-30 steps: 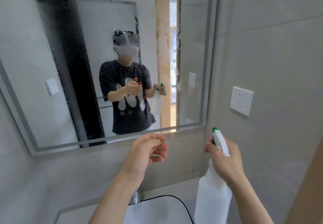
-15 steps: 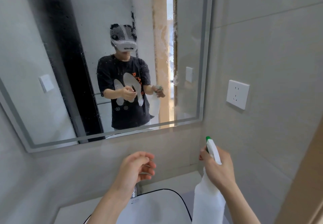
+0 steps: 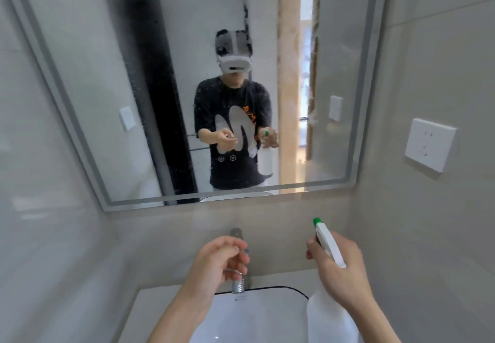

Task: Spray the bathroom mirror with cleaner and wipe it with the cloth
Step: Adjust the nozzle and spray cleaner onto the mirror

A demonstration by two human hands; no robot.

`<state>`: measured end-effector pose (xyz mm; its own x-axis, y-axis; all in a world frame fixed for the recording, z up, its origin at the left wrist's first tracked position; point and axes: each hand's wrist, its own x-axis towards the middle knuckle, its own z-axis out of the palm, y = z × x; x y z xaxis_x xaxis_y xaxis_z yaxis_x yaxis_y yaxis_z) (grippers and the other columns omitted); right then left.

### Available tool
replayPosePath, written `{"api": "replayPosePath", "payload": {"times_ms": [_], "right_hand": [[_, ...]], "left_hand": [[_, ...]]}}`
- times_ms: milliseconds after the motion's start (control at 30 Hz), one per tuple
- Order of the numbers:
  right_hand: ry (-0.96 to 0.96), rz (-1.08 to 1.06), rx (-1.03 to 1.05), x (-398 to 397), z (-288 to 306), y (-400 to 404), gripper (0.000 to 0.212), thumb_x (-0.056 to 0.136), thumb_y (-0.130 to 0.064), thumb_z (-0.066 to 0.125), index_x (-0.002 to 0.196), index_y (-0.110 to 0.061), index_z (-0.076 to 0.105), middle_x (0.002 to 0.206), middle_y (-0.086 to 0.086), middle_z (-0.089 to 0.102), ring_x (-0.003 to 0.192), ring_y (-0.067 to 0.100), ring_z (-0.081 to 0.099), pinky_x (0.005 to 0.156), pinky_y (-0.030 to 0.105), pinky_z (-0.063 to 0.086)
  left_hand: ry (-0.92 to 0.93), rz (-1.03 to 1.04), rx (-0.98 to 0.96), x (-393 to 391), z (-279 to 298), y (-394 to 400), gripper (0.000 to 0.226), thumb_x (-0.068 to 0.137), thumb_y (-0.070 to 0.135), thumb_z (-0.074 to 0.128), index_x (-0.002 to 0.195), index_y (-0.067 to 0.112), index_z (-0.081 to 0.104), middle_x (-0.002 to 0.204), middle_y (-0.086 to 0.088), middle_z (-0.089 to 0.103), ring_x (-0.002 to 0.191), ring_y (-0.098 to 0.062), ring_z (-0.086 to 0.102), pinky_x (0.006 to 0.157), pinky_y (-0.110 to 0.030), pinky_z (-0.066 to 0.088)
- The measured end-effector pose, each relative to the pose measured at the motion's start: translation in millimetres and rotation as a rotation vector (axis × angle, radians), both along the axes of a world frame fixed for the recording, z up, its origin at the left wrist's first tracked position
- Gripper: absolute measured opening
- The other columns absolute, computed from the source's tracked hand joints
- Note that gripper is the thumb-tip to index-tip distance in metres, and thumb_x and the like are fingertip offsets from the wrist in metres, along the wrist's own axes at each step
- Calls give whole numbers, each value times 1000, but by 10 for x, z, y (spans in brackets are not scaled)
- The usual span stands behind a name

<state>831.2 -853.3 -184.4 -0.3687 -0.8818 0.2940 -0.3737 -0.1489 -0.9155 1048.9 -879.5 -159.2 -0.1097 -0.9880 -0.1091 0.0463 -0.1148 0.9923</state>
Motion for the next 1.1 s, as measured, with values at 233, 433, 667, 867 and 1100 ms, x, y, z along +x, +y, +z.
{"api": "replayPosePath", "payload": {"times_ms": [233, 433, 667, 867, 1100], "right_hand": [[-88, 142, -8, 450, -31, -140, 37, 96, -11, 61, 65, 9, 54, 52, 4, 52, 43, 5, 40, 47, 14, 34], [-174, 250, 14, 727, 9, -236, 31, 96, -18, 63, 66, -9, 67, 66, 7, 69, 51, 5, 48, 58, 26, 39], [-194, 324, -11, 1004, 96, -224, 45, 80, -36, 58, 56, 2, 56, 50, 4, 57, 46, 9, 47, 48, 13, 36], [-131, 386, -75, 1185, 165, -224, 35, 82, -35, 60, 62, -9, 67, 67, 13, 68, 52, 13, 53, 52, 17, 37], [-68, 474, -71, 1460, 144, -253, 41, 95, -14, 63, 62, 7, 52, 52, 15, 54, 46, 7, 44, 48, 14, 35]], "left_hand": [[-14, 113, -17, 420, -18, 86, 23, 92, -4, 43, 90, 1, 66, 71, -14, 66, 56, -21, 59, 55, -30, 45], [13, 201, -13, 737, -11, 137, 25, 93, -7, 41, 86, 1, 64, 66, -13, 64, 50, -21, 58, 50, -27, 45], [21, 251, -32, 887, 11, 194, 23, 92, -6, 42, 87, 0, 64, 64, -11, 65, 50, -20, 57, 53, -29, 43], [23, 289, -69, 1017, 125, 198, 22, 92, -6, 44, 86, 0, 64, 66, -13, 64, 51, -21, 57, 54, -29, 43], [56, 333, -94, 1213, 209, 310, 20, 92, -6, 44, 88, -1, 63, 67, -13, 64, 51, -20, 56, 52, -29, 43]]}}
